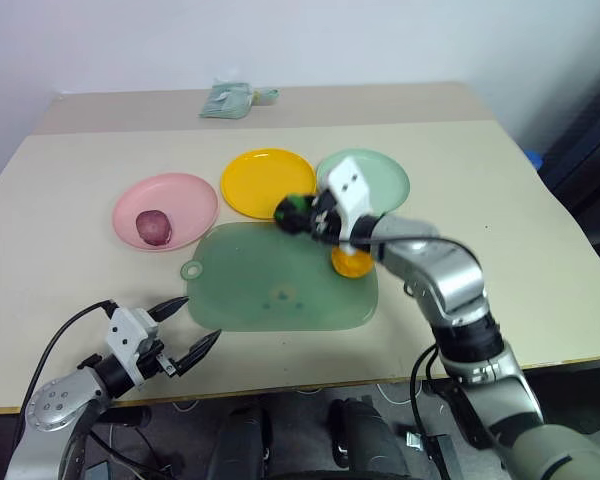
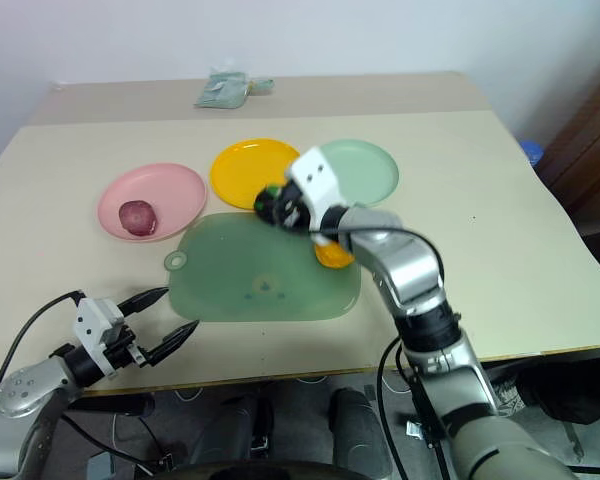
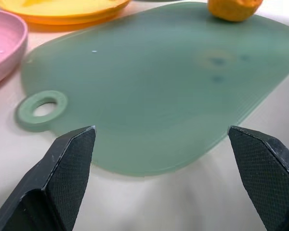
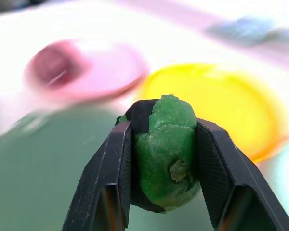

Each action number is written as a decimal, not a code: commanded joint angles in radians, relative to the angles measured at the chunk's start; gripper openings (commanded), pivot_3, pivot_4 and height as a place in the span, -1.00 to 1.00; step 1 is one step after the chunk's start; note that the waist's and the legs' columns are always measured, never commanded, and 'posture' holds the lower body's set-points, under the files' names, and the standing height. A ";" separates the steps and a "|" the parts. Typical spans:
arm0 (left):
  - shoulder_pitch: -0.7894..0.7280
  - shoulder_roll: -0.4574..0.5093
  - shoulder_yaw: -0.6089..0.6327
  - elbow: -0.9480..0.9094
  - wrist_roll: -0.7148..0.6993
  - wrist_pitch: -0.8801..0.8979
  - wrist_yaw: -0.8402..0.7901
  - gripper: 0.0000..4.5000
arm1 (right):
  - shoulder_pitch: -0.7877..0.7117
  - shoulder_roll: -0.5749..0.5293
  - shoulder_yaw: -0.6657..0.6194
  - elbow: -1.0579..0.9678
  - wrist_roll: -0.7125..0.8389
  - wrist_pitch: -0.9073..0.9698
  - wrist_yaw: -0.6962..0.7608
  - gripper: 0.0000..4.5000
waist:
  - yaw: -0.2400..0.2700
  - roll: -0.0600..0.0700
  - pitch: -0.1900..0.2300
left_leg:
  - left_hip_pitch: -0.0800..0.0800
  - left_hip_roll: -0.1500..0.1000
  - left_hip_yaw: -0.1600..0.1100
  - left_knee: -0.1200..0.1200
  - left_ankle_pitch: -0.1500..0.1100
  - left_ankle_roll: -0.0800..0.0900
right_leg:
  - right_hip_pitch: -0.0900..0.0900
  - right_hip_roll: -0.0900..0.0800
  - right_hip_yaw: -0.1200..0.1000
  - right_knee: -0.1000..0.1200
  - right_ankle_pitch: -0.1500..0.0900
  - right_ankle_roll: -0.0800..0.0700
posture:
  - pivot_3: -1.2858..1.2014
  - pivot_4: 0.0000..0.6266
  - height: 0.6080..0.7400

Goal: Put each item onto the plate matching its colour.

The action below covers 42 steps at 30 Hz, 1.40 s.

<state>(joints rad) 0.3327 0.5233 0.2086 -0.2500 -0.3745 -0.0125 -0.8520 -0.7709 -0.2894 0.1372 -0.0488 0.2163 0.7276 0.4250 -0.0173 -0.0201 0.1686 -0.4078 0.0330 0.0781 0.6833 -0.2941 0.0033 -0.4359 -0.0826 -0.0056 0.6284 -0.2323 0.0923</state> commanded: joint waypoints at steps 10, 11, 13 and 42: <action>-0.057 -0.017 -0.080 -0.082 0.007 0.024 0.039 1.00 | -0.237 -0.035 -0.090 0.732 -0.133 -0.390 -0.055 0.06 | -0.027 0.002 0.002 | 0.000 0.000 0.001 -0.002 0.000 0.000 | -0.001 0.001 0.000 0.000 0.000 0.001 | 0.03 -0.52 1.00; -0.055 -0.016 -0.084 -0.103 0.006 0.037 0.049 1.00 | -0.244 -0.034 -0.093 0.753 -0.135 -0.410 -0.052 0.17 | -0.028 0.003 0.002 | 0.000 0.000 0.001 -0.002 0.000 0.000 | -0.001 0.001 0.000 0.000 0.001 0.003 | 0.03 -0.52 1.00; -0.051 -0.015 -0.089 -0.145 0.003 0.067 0.068 1.00 | -0.245 -0.035 -0.099 0.758 -0.138 -0.452 -0.045 0.62 | -0.029 0.003 0.002 | 0.000 0.000 0.001 -0.002 0.000 0.000 | 0.000 0.001 0.000 0.000 0.002 0.004 | 0.03 -0.52 1.00; -0.244 0.098 -0.136 -0.403 -0.113 0.450 0.130 1.00 | 0.375 -0.284 -0.030 -0.020 0.031 -0.318 0.422 0.98 | 0.005 0.003 0.002 | 0.001 -0.001 0.000 0.000 0.000 0.000 | 0.002 0.002 0.001 -0.001 0.000 0.001 | 0.03 -0.52 1.00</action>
<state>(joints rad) 0.1001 0.6126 0.0689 -0.6110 -0.4715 0.4353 -0.7216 -0.3889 -0.5767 0.1100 -0.0739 0.2557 0.4273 0.8547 -0.0125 -0.0169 0.1704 -0.4065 0.0319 0.0781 0.6834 -0.2941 0.0038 -0.4336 -0.0801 -0.0050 0.6277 -0.2323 0.0928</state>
